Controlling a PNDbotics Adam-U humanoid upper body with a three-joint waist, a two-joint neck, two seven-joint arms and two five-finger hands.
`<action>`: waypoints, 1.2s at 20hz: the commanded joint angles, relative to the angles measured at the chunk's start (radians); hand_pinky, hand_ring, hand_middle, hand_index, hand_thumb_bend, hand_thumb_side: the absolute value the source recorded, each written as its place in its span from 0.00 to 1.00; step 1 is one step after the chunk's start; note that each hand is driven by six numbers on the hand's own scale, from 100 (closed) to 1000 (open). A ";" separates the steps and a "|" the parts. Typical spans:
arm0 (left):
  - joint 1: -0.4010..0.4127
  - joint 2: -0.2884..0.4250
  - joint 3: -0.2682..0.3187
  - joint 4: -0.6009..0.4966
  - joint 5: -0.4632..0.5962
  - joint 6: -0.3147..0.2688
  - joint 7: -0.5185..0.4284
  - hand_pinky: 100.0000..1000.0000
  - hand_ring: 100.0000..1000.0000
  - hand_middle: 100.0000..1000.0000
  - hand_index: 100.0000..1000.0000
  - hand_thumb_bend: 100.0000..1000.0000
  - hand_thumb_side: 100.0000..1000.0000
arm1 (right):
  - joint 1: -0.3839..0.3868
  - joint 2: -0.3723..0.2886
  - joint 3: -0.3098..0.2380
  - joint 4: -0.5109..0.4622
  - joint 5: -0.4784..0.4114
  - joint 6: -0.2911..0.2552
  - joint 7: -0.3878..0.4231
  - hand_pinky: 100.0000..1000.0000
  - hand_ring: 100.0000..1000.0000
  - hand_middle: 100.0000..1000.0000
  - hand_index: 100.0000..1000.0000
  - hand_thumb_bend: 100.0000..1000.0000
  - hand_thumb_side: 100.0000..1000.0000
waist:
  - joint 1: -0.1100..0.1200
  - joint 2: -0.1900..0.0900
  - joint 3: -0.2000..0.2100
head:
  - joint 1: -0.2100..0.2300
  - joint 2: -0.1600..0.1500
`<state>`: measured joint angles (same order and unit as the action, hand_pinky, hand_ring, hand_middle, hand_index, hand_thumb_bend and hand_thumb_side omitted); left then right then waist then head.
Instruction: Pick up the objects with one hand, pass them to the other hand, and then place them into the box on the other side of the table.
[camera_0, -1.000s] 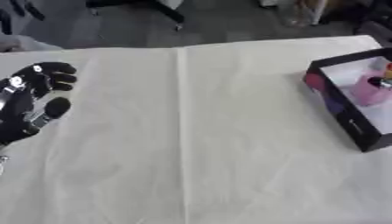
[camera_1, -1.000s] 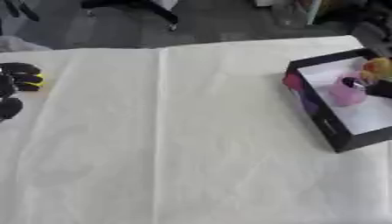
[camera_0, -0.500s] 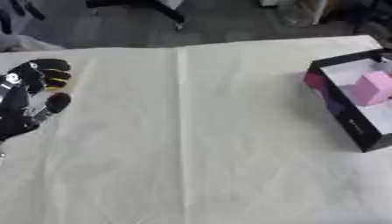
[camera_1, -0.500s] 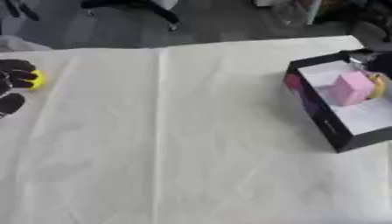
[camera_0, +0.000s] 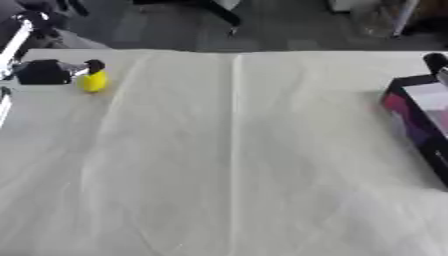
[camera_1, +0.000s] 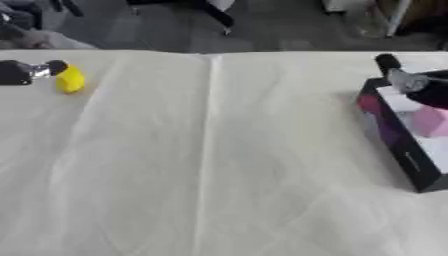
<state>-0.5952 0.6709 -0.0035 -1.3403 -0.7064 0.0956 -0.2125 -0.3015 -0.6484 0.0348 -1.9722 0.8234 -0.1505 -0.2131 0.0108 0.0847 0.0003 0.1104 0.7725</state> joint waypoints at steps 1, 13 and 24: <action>-0.081 0.088 -0.019 0.143 -0.186 -0.023 -0.055 0.85 0.71 0.69 0.83 0.60 0.31 | -0.004 0.005 0.014 -0.027 0.029 -0.047 -0.020 0.86 0.64 0.65 0.89 0.32 0.35 | 0.011 -0.008 -0.007 | 0.036 -0.002; -0.253 0.000 0.022 0.567 -0.533 -0.027 0.060 0.83 0.66 0.61 0.78 0.56 0.26 | -0.007 0.074 0.078 -0.028 0.007 -0.152 -0.050 0.85 0.61 0.62 0.88 0.28 0.37 | -0.007 0.018 -0.045 | 0.122 -0.002; -0.288 -0.022 0.035 0.608 -0.498 0.013 0.180 0.81 0.63 0.58 0.74 0.53 0.27 | -0.023 0.120 0.092 -0.028 0.004 -0.163 -0.040 0.85 0.59 0.59 0.90 0.26 0.38 | -0.028 0.094 -0.084 | 0.136 -0.002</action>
<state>-0.8591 0.6296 0.0217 -0.7234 -1.2088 0.1043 -0.0437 -0.3099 -0.5193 0.1318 -1.9793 0.8296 -0.3103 -0.2529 -0.0059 0.1857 -0.0851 0.2436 0.7720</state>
